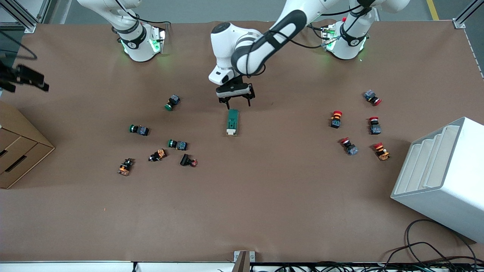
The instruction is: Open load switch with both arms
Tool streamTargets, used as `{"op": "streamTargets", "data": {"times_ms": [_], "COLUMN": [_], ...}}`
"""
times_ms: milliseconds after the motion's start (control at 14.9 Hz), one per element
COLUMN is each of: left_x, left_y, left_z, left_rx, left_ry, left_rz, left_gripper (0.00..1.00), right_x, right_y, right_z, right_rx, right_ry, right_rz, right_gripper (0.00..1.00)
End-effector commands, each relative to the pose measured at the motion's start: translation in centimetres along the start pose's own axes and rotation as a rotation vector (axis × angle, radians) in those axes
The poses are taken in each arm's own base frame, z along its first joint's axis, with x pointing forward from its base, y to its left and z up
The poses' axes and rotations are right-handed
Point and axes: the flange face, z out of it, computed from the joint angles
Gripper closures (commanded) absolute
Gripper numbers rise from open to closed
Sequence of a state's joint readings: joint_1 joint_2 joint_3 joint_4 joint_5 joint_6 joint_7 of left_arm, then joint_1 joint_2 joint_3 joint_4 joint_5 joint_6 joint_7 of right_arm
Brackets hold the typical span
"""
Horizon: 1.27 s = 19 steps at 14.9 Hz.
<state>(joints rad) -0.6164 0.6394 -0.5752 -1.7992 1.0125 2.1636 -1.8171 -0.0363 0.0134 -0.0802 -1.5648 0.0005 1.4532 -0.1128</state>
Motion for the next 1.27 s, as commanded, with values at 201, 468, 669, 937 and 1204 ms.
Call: {"op": "streamTargets", "data": {"times_ms": [201,468,669,937,1204], "left_x": [-6.0,-9.1,-10.0,-11.5,-13.3], "left_y": [-0.7,-0.1,-0.1,-0.2,-1.3], "left_z": [4.3,5.1,6.5,7.8,8.5], "left_rx": [-0.095,-0.169,-0.223,-0.289,-0.249], "left_ry": [0.179,0.241,0.291,0.348,0.389], "left_rz": [-0.036,-0.032,-0.017,0.013,0.056], "left_gripper": [0.02,0.02,0.02,0.02,0.02], "right_x": [0.7,1.6,4.0,6.8,8.6], "right_y": [0.4,-5.4,-11.2,-17.9,-26.3], "right_z": [3.0,4.1,8.1,12.9,18.4], "right_rx": [0.002,-0.034,-0.093,-0.108,-0.103], "right_ry": [-0.074,-0.089,-0.117,-0.095,-0.104], "right_rz": [0.155,0.515,0.794,1.128,1.366], "right_gripper": [0.0,0.0,0.0,0.0,0.0]}}
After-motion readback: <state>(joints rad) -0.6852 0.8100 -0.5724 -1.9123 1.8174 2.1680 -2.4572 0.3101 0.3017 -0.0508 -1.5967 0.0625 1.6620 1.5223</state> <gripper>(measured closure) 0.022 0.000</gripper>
